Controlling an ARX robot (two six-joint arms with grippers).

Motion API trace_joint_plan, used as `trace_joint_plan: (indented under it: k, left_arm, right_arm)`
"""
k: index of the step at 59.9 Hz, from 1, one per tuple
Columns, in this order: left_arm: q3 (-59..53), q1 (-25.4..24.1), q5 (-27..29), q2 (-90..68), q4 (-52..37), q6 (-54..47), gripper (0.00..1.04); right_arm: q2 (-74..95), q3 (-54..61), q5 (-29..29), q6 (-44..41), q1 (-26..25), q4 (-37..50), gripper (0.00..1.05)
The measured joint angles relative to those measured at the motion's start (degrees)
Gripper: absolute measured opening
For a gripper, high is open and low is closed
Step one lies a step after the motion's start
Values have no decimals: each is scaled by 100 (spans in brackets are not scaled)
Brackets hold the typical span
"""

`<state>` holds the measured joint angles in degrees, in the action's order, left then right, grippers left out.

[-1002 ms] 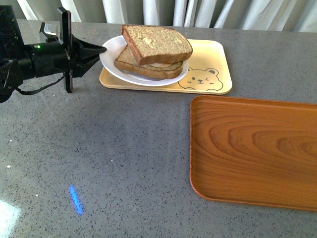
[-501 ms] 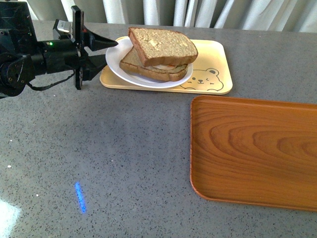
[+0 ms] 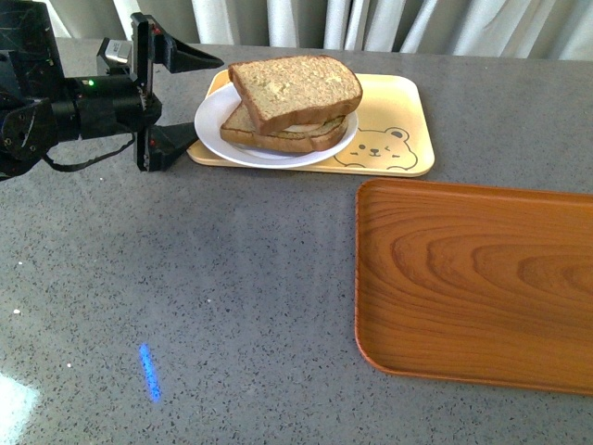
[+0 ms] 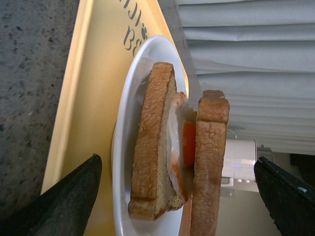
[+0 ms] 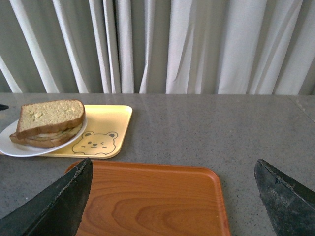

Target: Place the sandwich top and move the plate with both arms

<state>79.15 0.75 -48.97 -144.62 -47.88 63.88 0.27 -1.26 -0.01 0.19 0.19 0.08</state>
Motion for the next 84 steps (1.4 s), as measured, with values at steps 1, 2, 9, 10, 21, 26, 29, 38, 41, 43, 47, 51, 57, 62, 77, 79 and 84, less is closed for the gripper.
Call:
trace_joint_plan:
  k: [1,2,9,10,21,26,29,38,41,43,47,51,57,62,77,79,84]
  left_arm:
    - [-15,-11,-11,13,13,-7,96]
    - [-50,-26,-15,37,37,-55,96]
    - [-341,-175,-33,227,142,-297,96]
    - [-367,-190,-28,243,149,-317,96]
    - [-852,-476,87,538,271,-588,96]
    - [-1115,-645,120,691,313,-680,96]
    - [-1233,-734,157,776,378,-737,96]
    - [-1978,-1134,365,1303,424,-975,96]
    - [-2295,-1226,422,1578,315,-1023,96]
    - [-2566,-1283,459,1869,219,-1073,96]
    - [-2959,-1311,535,2380,94,-1165,96]
    - [-3338,-1309,575,2968,55,-1318,96]
    - [-4201,-1016,2643,3550,-1698,-2968,80]
    - [-4837,-848,3814,3880,-2616,-4494,66]
    - [-6122,-625,4365,5121,-2702,-6151,21]
    - [-6240,-597,4389,5265,-2667,-6190,16]
    - [-6524,-531,4457,5670,-2544,-6255,2]
  right_arm:
    - [0,0,0,0,0,0,96]
    - [0,0,0,0,0,0,96]
    - [0,0,0,0,0,0,96]
    - [0,0,2,0,0,0,96]
    - [0,0,0,0,0,0,96]
    - [0,0,0,0,0,0,96]
    - [0,0,0,0,0,0,96]
    - [0,0,0,0,0,0,96]
    - [0,0,0,0,0,0,96]
    - [0,0,0,0,0,0,96]
    - [0,0,0,0,0,0,96]
    - [0,0,0,0,0,0,96]
    - [0,0,-2,0,0,0,96]
    - [0,0,2,0,0,0,96]
    - [0,0,0,0,0,0,96]
    - [-2,0,0,0,0,0,96]
    - [0,0,0,0,0,0,96]
